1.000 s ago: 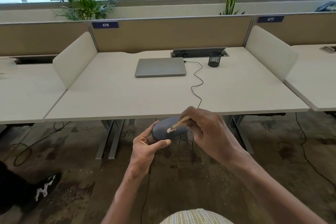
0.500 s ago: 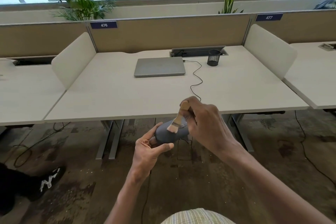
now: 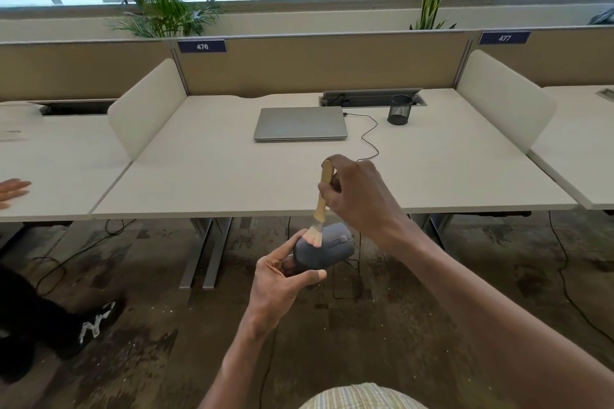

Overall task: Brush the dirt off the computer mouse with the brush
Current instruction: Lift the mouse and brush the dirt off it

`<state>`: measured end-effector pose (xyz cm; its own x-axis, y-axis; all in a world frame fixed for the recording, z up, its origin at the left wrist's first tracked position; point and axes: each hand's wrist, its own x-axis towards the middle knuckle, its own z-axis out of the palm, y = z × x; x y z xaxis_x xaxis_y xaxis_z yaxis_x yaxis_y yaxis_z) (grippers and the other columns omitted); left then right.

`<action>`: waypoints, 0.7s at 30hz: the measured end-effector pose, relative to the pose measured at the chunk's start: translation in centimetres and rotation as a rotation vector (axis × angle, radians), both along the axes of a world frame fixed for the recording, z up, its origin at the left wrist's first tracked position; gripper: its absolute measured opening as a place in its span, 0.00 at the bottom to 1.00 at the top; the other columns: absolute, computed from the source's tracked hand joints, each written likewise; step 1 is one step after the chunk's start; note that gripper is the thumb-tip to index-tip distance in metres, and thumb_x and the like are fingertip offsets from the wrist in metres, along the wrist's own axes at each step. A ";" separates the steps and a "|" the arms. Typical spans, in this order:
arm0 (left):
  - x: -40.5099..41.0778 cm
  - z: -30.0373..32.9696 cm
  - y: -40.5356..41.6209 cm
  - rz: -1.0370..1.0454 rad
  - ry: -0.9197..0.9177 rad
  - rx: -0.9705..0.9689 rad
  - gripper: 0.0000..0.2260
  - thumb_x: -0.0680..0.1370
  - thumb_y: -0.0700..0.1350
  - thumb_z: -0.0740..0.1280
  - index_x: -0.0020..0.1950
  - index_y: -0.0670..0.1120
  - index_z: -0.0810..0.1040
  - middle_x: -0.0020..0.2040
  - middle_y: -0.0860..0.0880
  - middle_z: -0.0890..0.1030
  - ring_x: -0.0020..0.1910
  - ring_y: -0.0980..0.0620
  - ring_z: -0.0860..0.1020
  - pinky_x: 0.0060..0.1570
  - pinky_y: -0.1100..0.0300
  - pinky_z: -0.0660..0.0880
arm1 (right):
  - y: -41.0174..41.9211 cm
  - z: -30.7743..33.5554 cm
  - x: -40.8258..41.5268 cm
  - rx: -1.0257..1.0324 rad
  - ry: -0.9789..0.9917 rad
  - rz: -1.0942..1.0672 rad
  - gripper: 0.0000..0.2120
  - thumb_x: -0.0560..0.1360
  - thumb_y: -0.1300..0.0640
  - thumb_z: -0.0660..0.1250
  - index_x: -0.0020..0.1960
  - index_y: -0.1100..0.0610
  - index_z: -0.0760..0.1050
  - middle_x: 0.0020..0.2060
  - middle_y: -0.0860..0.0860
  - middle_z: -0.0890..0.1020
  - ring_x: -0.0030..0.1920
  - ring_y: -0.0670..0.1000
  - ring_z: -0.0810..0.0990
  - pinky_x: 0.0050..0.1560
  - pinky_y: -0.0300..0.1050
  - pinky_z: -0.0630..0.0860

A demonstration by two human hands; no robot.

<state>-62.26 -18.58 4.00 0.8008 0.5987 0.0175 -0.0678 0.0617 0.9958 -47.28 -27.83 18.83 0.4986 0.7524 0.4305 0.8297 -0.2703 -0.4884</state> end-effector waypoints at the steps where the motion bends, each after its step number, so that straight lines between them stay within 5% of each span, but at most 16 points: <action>1: -0.1 -0.2 0.0 -0.010 0.002 0.010 0.33 0.69 0.30 0.79 0.71 0.48 0.78 0.60 0.44 0.86 0.60 0.45 0.85 0.55 0.55 0.83 | 0.0 -0.1 0.5 0.000 -0.021 -0.036 0.05 0.78 0.61 0.69 0.52 0.62 0.77 0.35 0.52 0.82 0.32 0.48 0.80 0.34 0.43 0.81; 8: 0.3 0.1 0.1 -0.001 -0.015 0.006 0.33 0.69 0.29 0.79 0.71 0.50 0.77 0.58 0.45 0.87 0.58 0.46 0.86 0.54 0.56 0.84 | 1.0 0.2 0.7 0.053 0.050 -0.031 0.03 0.77 0.63 0.70 0.50 0.62 0.79 0.36 0.55 0.83 0.33 0.51 0.83 0.36 0.46 0.82; 16: 0.1 -0.3 -0.3 -0.033 0.020 0.012 0.33 0.66 0.36 0.83 0.69 0.49 0.79 0.59 0.49 0.87 0.60 0.47 0.85 0.57 0.52 0.83 | 1.6 0.9 2.8 -0.220 -0.045 -0.214 0.04 0.75 0.66 0.66 0.41 0.64 0.73 0.39 0.62 0.81 0.38 0.61 0.80 0.37 0.50 0.77; 21: 0.1 0.1 0.2 -0.045 0.001 -0.010 0.34 0.66 0.36 0.81 0.70 0.49 0.78 0.60 0.45 0.86 0.60 0.44 0.85 0.58 0.50 0.83 | 3.5 1.5 2.4 -0.160 0.091 -0.125 0.05 0.74 0.64 0.68 0.41 0.66 0.78 0.35 0.61 0.82 0.35 0.61 0.84 0.39 0.57 0.83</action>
